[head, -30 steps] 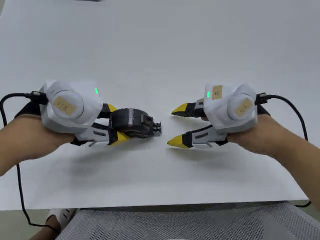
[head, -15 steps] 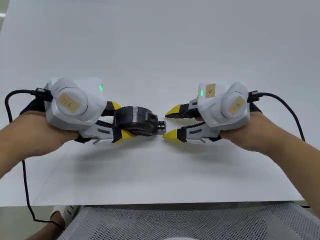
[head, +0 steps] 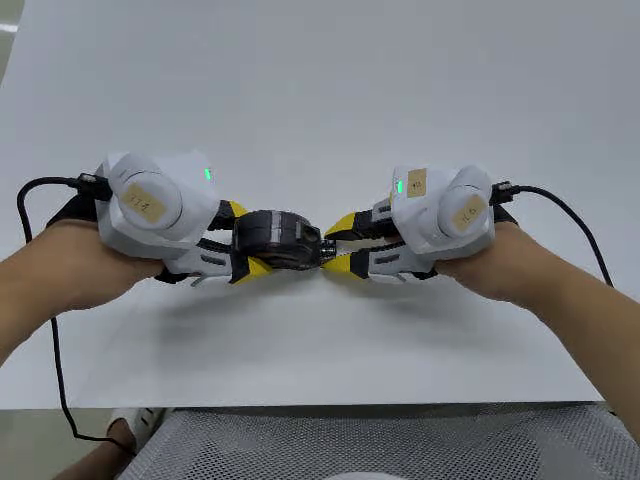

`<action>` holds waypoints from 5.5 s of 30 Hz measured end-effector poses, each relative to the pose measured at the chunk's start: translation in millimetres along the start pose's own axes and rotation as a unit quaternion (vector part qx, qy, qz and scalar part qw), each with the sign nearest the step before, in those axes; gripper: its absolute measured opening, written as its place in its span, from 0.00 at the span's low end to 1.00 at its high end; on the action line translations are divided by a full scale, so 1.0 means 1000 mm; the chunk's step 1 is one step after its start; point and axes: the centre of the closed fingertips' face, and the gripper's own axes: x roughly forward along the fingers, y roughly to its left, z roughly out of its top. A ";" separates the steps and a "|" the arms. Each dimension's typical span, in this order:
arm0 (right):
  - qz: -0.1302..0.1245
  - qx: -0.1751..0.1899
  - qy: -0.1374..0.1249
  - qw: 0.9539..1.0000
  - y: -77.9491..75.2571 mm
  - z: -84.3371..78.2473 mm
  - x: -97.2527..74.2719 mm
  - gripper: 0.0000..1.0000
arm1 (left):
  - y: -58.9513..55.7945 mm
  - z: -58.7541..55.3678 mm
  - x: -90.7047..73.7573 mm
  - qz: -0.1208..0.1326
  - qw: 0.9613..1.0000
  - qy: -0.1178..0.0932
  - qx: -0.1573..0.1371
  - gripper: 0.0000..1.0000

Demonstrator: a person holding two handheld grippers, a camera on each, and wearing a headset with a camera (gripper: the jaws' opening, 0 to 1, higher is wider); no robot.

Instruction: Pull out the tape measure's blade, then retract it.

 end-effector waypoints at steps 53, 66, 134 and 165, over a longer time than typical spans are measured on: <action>0.005 -0.033 0.031 0.999 -0.001 -0.019 -0.024 0.10 | 0.001 -0.002 0.001 0.000 0.999 0.013 0.030 0.27; 0.001 -0.040 0.041 0.998 0.000 -0.024 -0.038 0.10 | 0.001 -0.003 0.001 0.002 0.999 0.020 0.034 0.27; -0.020 -0.040 0.111 0.993 -0.011 -0.072 -0.109 0.10 | 0.001 -0.001 0.001 0.009 0.999 0.022 0.033 0.27; -0.029 -0.034 0.150 0.988 -0.016 -0.096 -0.139 0.09 | 0.001 -0.001 0.000 0.011 0.999 0.024 0.035 0.27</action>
